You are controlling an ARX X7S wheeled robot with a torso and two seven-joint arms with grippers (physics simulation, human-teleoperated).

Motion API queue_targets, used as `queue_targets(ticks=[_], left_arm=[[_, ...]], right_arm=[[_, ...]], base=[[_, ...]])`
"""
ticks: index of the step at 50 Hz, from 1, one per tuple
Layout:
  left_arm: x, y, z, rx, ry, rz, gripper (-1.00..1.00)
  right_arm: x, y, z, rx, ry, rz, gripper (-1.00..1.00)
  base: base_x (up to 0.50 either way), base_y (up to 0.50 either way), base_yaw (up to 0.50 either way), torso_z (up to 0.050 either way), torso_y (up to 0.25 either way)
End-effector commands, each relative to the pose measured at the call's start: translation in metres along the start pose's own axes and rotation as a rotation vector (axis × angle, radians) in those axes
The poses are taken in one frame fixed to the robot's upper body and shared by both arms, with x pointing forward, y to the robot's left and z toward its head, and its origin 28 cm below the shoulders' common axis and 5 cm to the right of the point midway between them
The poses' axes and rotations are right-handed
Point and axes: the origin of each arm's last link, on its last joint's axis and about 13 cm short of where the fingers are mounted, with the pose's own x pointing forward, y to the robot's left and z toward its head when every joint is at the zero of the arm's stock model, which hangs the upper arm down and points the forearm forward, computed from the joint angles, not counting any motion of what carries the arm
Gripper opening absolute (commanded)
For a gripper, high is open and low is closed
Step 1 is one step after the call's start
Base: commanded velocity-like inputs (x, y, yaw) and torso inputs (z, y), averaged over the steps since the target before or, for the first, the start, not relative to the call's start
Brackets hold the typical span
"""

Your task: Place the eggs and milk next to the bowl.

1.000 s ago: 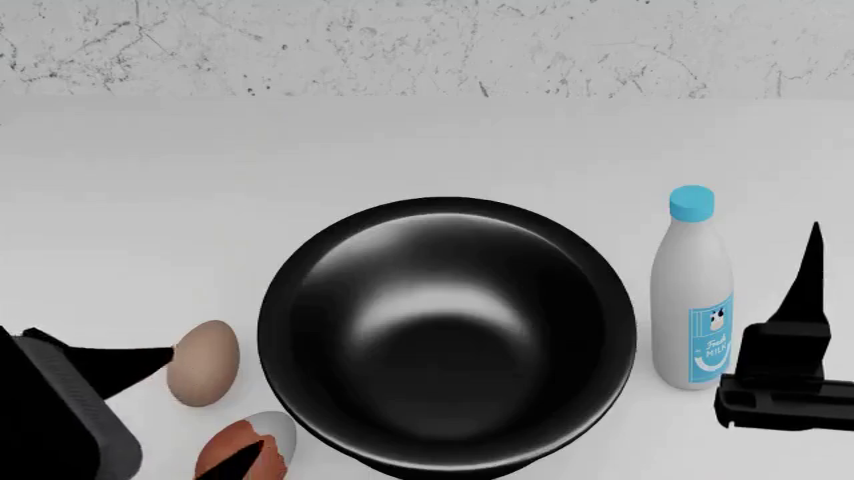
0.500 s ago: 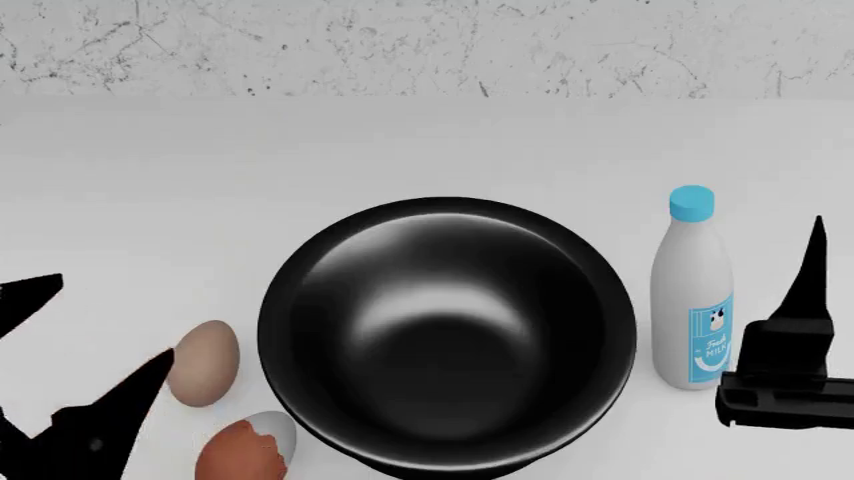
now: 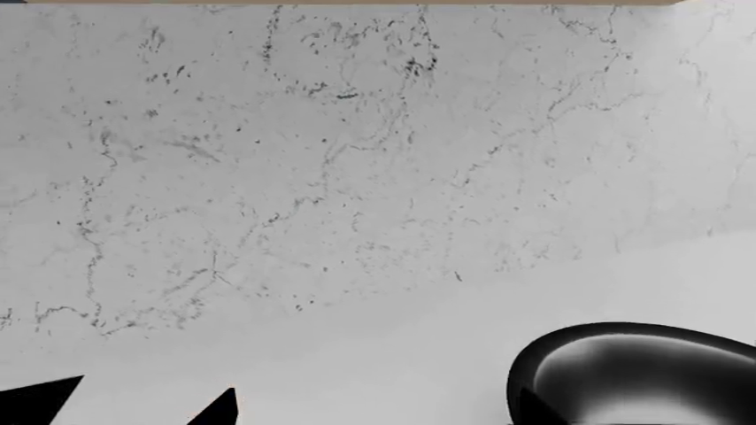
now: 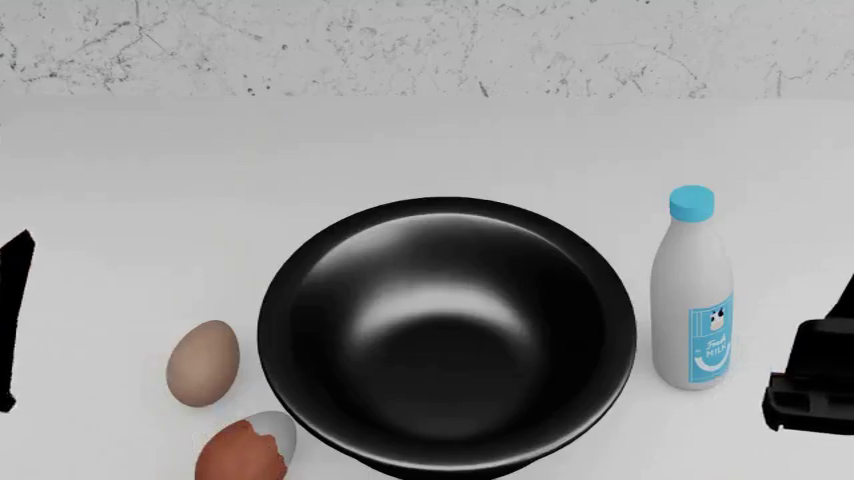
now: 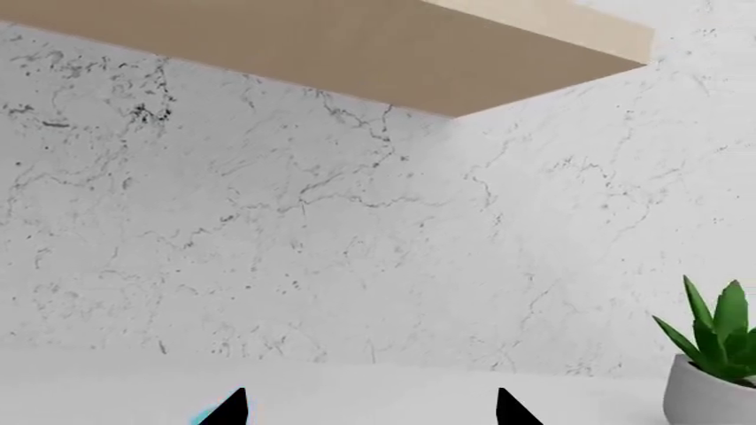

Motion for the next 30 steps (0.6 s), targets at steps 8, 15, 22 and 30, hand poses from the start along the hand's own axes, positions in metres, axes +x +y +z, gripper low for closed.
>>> queue_targets(ticks=[8,15,22,30], left_arm=[[-0.007,0.009,0.007,-0.065,-0.127,0.173,1.0],[-0.007,0.015,0.011,-0.067,-0.164,0.244,1.0],[-0.005,0.03,0.023,-0.087,-0.206,0.318,1.0],[-0.005,0.048,0.033,-0.12,-0.24,0.409,1.0]], right_arm=[[-0.012,-0.015,0.013,-0.006,-0.039,-0.056,1.0],[-0.021,-0.02,0.02,-0.022,-0.046,-0.075,1.0],[-0.031,-0.026,0.027,-0.03,-0.059,-0.106,1.0],[-0.041,-0.032,0.031,-0.035,-0.068,-0.134,1.0]], base=[[0.0,0.0,0.0,0.0,0.0],[0.0,0.0,0.0,0.0,0.0],[0.0,0.0,0.0,0.0,0.0],[0.0,0.0,0.0,0.0,0.0]])
